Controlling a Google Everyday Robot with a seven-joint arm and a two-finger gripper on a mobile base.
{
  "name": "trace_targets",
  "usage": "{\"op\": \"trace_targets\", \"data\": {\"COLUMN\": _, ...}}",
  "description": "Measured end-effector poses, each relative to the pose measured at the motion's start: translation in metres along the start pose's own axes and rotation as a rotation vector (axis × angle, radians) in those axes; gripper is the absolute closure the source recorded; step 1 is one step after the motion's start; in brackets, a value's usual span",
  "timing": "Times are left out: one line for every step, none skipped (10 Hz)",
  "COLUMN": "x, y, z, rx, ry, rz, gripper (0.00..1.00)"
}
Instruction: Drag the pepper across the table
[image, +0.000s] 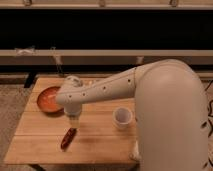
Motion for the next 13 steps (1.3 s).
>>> {"op": "trace_targets", "data": {"x": -0.003, "y": 0.003, "z": 0.005, "rx": -0.001, "ry": 0.01, "rz": -0.031, "gripper": 0.35}}
{"op": "trace_targets", "data": {"x": -0.005, "y": 0.007, "z": 0.016, "rx": -0.007, "ry": 0.026, "rz": -0.066, "gripper": 0.35}}
{"op": "trace_targets", "data": {"x": -0.006, "y": 0.01, "z": 0.023, "rx": -0.014, "ry": 0.036, "rz": -0.086, "gripper": 0.35}}
{"op": "trace_targets", "data": {"x": -0.01, "y": 0.013, "z": 0.032, "rx": -0.024, "ry": 0.045, "rz": -0.111, "gripper": 0.35}}
{"op": "trace_targets", "data": {"x": -0.011, "y": 0.014, "z": 0.04, "rx": -0.038, "ry": 0.05, "rz": -0.124, "gripper": 0.35}}
{"op": "trace_targets", "data": {"x": -0.012, "y": 0.013, "z": 0.049, "rx": -0.053, "ry": 0.051, "rz": -0.128, "gripper": 0.35}}
{"op": "trace_targets", "data": {"x": -0.013, "y": 0.013, "z": 0.055, "rx": -0.065, "ry": 0.049, "rz": -0.128, "gripper": 0.35}}
{"op": "trace_targets", "data": {"x": -0.015, "y": 0.013, "z": 0.06, "rx": -0.083, "ry": 0.047, "rz": -0.126, "gripper": 0.35}}
{"op": "trace_targets", "data": {"x": -0.016, "y": 0.012, "z": 0.064, "rx": -0.097, "ry": 0.046, "rz": -0.123, "gripper": 0.35}}
{"op": "trace_targets", "data": {"x": -0.017, "y": 0.013, "z": 0.066, "rx": -0.107, "ry": 0.043, "rz": -0.122, "gripper": 0.35}}
{"op": "trace_targets", "data": {"x": -0.017, "y": 0.013, "z": 0.068, "rx": -0.118, "ry": 0.043, "rz": -0.121, "gripper": 0.35}}
{"op": "trace_targets", "data": {"x": -0.018, "y": 0.015, "z": 0.07, "rx": -0.128, "ry": 0.041, "rz": -0.12, "gripper": 0.35}}
{"op": "trace_targets", "data": {"x": -0.018, "y": 0.016, "z": 0.07, "rx": -0.132, "ry": 0.04, "rz": -0.12, "gripper": 0.35}}
